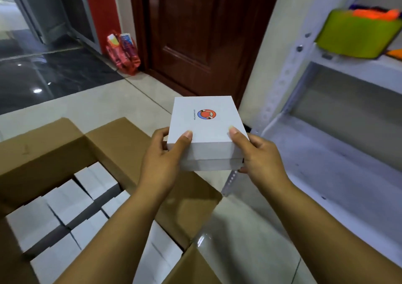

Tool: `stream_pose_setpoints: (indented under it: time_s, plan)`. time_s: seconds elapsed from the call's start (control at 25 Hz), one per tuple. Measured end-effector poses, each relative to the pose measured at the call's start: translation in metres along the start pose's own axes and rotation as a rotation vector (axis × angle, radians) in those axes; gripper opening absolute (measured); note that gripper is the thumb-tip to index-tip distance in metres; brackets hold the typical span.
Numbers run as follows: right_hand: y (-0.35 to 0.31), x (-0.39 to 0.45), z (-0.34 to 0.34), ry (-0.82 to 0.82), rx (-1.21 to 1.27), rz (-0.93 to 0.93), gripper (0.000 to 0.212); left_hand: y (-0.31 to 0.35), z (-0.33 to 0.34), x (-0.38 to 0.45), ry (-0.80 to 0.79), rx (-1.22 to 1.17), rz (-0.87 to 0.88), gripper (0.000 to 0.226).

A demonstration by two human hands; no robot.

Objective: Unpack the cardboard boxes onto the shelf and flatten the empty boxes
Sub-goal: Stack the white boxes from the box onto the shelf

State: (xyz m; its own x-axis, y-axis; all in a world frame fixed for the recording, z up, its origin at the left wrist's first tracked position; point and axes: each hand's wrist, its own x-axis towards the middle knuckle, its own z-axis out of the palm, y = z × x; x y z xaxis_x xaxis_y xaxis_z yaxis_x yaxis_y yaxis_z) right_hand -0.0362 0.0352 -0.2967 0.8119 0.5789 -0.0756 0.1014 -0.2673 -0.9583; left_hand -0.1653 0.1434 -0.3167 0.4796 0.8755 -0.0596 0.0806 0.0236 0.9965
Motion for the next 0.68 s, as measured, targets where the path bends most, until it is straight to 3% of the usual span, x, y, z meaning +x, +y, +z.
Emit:
stream_pose_setpoints:
  time_s: [0.36, 0.56, 0.68]
  plan:
    - [-0.019, -0.034, -0.055, 0.071, 0.063, -0.065, 0.036, 0.031, 0.03, -0.033, -0.033, -0.028, 0.113, 0.047]
    - [-0.023, -0.069, -0.093, 0.067, 0.033, -0.143, 0.026, 0.049, 0.042, -0.081, -0.05, -0.058, 0.176, 0.04]
    - [-0.028, -0.101, -0.121, 0.082, 0.026, -0.181, 0.044, 0.064, 0.053, -0.115, -0.059, -0.061, 0.219, 0.04]
